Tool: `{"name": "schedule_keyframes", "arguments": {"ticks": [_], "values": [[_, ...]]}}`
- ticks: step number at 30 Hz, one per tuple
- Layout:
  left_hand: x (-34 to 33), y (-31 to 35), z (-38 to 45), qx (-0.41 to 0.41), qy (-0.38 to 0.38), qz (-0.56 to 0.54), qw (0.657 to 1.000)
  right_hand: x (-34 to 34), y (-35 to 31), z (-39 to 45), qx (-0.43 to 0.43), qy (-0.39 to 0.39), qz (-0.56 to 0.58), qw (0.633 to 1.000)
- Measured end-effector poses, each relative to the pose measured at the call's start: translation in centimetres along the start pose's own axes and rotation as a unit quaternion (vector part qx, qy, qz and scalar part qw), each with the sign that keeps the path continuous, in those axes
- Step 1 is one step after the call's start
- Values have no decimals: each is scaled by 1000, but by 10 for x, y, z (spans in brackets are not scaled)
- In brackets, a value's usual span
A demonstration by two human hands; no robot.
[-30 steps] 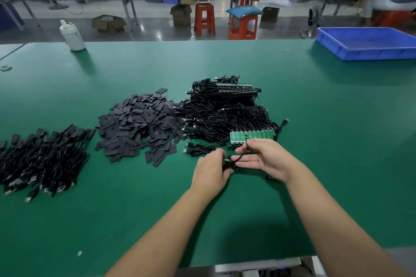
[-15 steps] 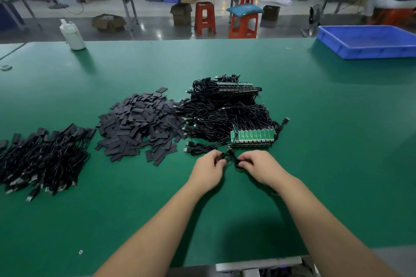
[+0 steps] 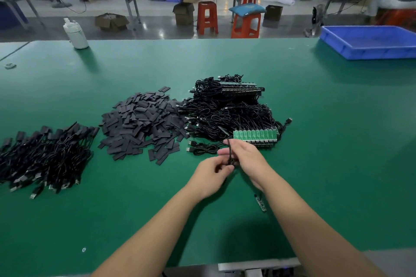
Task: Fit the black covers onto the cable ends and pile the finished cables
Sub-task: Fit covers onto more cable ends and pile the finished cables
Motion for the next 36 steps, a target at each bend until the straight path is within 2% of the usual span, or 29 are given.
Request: {"name": "schedule_keyframes", "arguments": {"ticks": [4,6,7,9,11,15,19,24,29,36], "values": [[4,4,-5,-47,-45,136,989,-13,2,1,19,27,12,999],[20,-1,-6,-62,-14,219,974,-14,4,2,13,23,33,999],[34,-6,-7,-55,28,241,969,-15,5,3,5,15,45,999],[67,-24,-9,-14,132,263,956,-19,11,4,-20,4,45,999],[99,-45,-12,45,189,318,928,-25,19,5,-55,-3,10,998],[138,-86,-21,178,161,393,888,-38,30,4,-93,-15,-49,994],[145,-104,-24,223,135,358,896,-42,32,7,-76,-6,-67,995],[147,-106,-21,235,151,311,908,-40,37,11,-69,-17,-91,993],[151,-107,-16,249,122,284,918,-39,42,13,-57,-38,-112,991],[152,-105,-12,248,128,243,929,-42,45,12,-92,-78,-61,991]]}}
Point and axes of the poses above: each hand's wrist, its own z-axis towards the middle knuckle, its own x-axis out of the back of the hand, y = z × x, the point moved 4 cm from there along z, towards the middle knuckle, and after that the axes turned 15 degrees about -x, right-handed, at the moved point
